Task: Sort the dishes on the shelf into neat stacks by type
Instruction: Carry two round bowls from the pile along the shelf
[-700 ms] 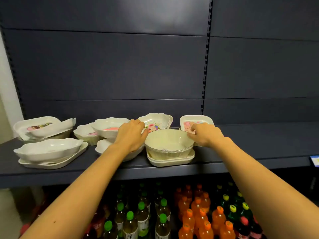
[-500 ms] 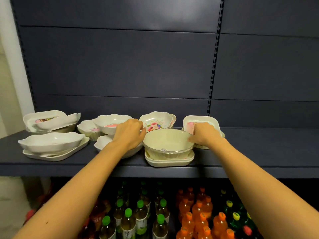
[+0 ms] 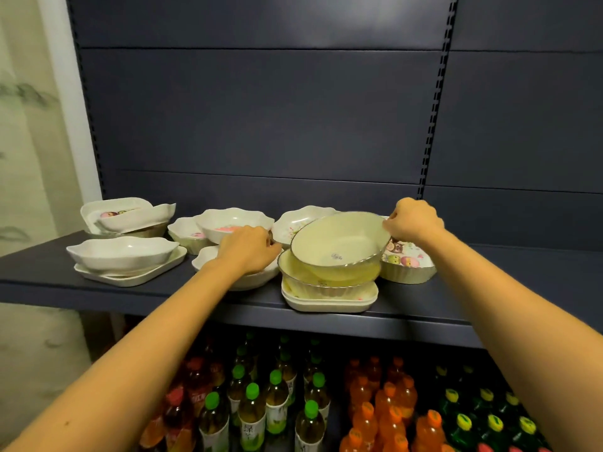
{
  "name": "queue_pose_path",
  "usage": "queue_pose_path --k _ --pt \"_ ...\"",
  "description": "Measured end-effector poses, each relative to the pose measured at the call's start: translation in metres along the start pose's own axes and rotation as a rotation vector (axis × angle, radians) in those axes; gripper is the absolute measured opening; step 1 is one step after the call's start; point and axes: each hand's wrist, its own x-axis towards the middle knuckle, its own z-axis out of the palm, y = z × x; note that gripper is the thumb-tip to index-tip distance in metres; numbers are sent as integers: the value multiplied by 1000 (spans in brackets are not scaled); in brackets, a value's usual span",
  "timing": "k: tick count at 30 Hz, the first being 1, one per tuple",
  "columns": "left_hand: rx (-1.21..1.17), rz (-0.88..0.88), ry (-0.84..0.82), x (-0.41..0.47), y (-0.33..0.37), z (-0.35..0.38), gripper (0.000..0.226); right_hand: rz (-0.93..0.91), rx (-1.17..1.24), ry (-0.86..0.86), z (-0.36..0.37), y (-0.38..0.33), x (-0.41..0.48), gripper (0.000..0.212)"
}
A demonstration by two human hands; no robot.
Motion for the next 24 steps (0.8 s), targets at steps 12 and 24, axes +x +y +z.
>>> queue_pose_path --k 12,24 --pt "-99 -45 -373 20 12 3 23 245 182 71 -19 41 -3 13" --pt "-166 110 -102 35 20 -35 46 425 344 283 -42 75 -30 27"
